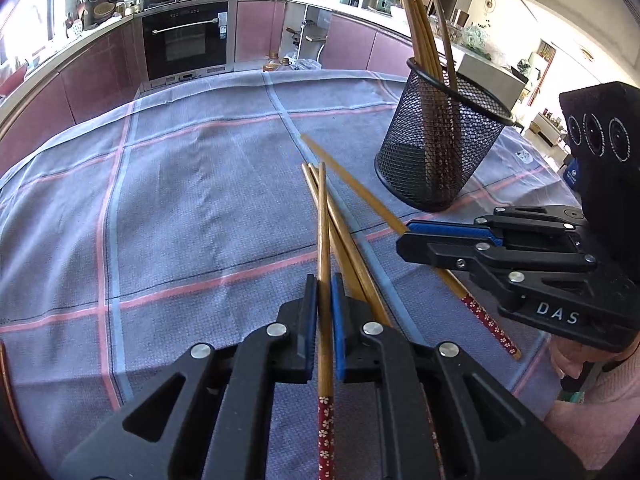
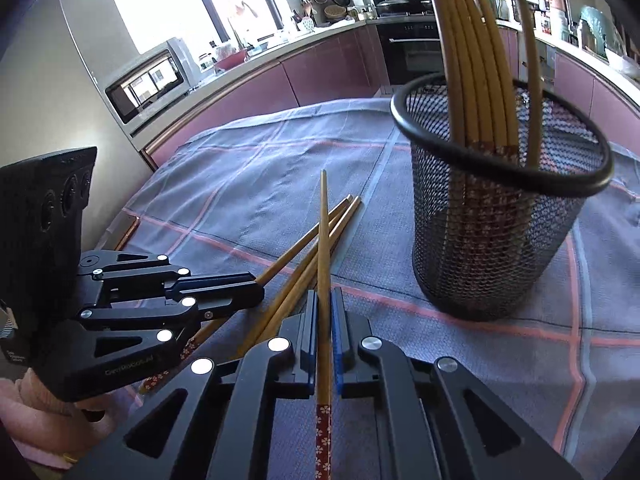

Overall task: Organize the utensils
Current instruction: 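Raise the left tool's chopstick upright above the mesh cup while the right tool raises its own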

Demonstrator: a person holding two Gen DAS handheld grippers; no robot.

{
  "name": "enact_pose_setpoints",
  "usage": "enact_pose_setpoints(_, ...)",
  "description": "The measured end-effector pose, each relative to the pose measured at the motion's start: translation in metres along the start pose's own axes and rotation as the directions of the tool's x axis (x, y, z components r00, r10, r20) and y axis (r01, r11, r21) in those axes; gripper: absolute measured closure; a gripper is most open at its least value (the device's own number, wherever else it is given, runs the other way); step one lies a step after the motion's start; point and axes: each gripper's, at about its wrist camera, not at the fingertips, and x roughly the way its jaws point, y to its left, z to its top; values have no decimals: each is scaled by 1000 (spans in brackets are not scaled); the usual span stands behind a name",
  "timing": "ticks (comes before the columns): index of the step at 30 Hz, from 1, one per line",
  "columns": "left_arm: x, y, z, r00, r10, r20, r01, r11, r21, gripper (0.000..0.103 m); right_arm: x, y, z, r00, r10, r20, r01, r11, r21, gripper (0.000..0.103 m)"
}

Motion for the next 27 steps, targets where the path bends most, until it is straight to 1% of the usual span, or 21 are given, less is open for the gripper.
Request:
enact_pose_setpoints(5,-16,0,3,999,-32,31,32,999,1,95,-20,4,0,999,11,47,-10,1000,-21,97)
enact_pose_setpoints(10,-37,-3,9,994,-76,73,76,997,7,95,-40,2,3,995,5,97,-4,1000,-13,97)
enact_pose_setpoints(18,-72,-8,20,978,-154,142,152,988,29,95,-72,-8,6,984,-13,178,11,1000,12,97)
enact_pose_setpoints(27,-105,-7,33,959,-195,206,191,981,41,95,-93,-20,11,970,-33,240,26,999,31,97)
